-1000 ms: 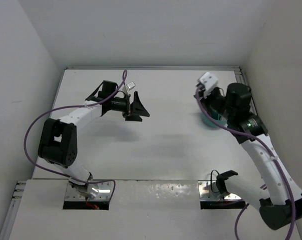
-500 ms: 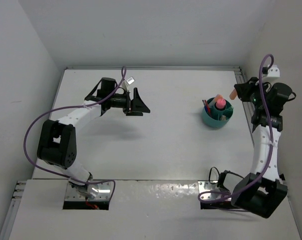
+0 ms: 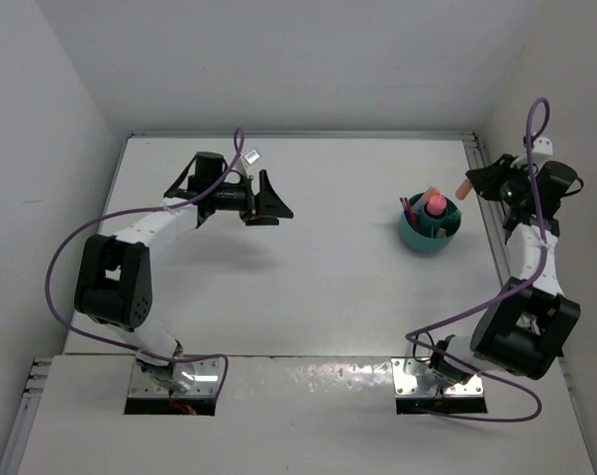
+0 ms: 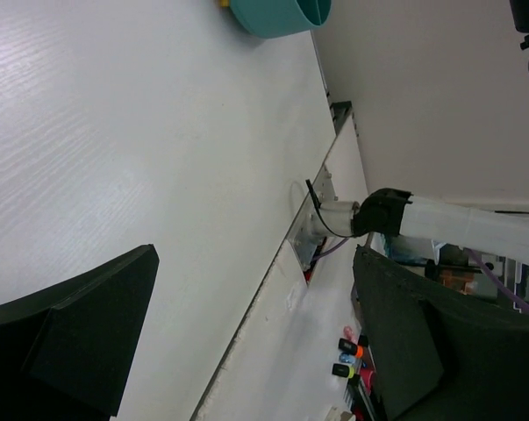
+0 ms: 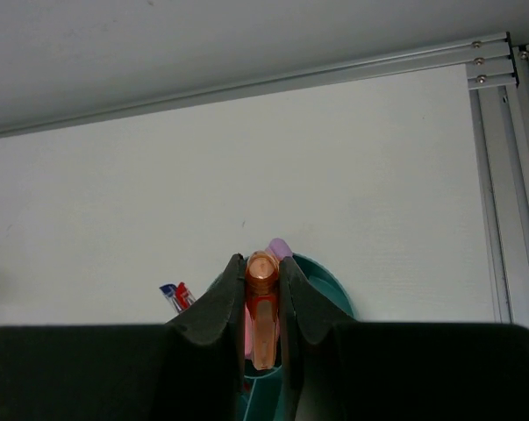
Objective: Sort the stationery into containers
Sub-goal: Place the stationery in the storage box.
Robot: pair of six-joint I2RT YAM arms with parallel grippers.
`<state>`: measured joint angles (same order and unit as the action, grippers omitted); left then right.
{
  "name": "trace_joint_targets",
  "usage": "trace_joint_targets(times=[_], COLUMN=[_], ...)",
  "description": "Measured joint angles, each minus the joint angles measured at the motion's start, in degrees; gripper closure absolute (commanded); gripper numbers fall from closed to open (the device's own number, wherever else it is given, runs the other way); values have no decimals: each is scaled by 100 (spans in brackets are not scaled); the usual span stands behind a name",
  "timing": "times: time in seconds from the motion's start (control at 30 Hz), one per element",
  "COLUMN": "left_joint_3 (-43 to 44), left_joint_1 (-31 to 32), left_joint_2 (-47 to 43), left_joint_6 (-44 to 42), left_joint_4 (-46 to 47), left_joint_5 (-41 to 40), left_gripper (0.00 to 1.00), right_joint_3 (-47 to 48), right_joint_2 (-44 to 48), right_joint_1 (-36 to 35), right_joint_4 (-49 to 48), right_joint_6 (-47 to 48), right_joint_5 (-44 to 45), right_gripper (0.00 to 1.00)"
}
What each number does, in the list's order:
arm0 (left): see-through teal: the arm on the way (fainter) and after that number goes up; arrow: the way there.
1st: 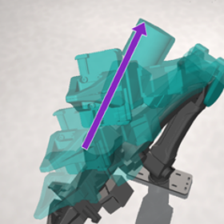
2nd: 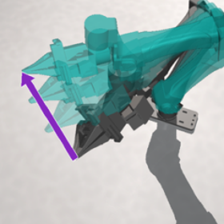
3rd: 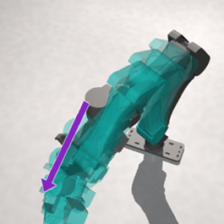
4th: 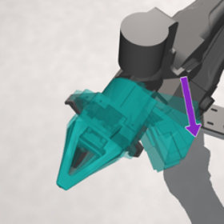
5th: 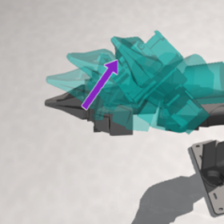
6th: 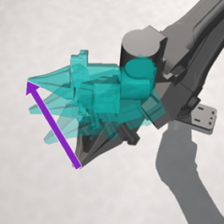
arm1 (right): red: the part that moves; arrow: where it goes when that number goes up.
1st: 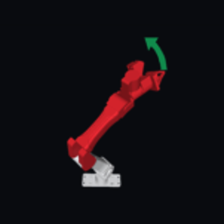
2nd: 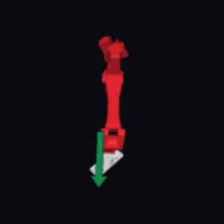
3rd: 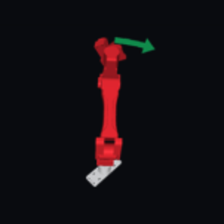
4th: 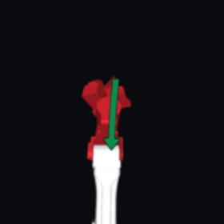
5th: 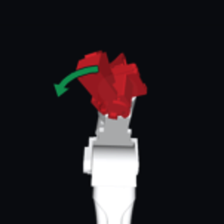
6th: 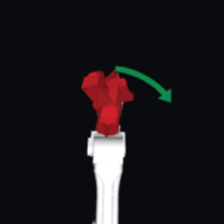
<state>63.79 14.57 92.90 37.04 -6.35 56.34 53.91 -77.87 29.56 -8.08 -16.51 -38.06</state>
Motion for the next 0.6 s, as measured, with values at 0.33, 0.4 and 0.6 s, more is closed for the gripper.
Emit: trace_joint_targets(times=[0.33, 0.4, 0.6], left_joint_3=[33, 114, 313], left_joint_1=[-181, -181, -188], left_joint_2=[243, 330, 444], left_joint_6=[-229, -343, -557], left_joint_4=[-225, -393, -612], left_joint_5=[-72, -103, -170], left_gripper=[0, 0, 0], right_joint_3=[125, 122, 26], right_joint_2=[-636, -752, -1027], right_joint_1=[-20, -57, -210], right_joint_4=[-94, -103, -289], right_joint_6=[297, 407, 673], right_joint_5=[-28, -4, 59], right_gripper=[100, 100, 100])
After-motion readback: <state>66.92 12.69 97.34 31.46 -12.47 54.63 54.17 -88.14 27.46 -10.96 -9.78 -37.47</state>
